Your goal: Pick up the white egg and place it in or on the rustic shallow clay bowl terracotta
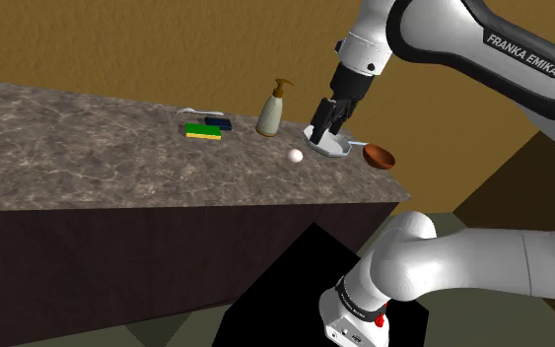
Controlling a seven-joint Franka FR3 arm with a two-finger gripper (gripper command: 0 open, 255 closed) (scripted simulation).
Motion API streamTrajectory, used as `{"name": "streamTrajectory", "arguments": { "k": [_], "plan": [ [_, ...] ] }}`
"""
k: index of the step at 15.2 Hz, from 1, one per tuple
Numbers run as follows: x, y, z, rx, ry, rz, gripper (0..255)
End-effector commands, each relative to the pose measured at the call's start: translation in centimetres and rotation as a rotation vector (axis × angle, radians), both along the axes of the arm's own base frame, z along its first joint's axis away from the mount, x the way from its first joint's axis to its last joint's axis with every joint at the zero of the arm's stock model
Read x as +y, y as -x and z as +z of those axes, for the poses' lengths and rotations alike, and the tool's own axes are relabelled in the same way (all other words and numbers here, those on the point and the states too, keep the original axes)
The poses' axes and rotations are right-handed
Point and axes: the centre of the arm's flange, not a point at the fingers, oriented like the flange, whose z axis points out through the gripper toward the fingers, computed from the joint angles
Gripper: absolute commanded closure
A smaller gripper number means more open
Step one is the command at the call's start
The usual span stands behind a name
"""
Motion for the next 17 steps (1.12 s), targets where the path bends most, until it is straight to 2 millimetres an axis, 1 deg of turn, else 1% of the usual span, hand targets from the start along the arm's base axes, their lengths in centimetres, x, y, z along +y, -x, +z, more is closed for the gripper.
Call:
{"name": "streamTrajectory", "arguments": {
  "k": [1, 9, 17],
  "plan": [
    [0.0, 0.0, 0.0, 0.000, 0.000, 0.000, 0],
    [-7.5, -1.0, -6.9, -0.066, 0.029, 0.103, 0],
    [-14.9, -3.2, -13.4, -0.132, 0.057, 0.206, 0]
  ]
}}
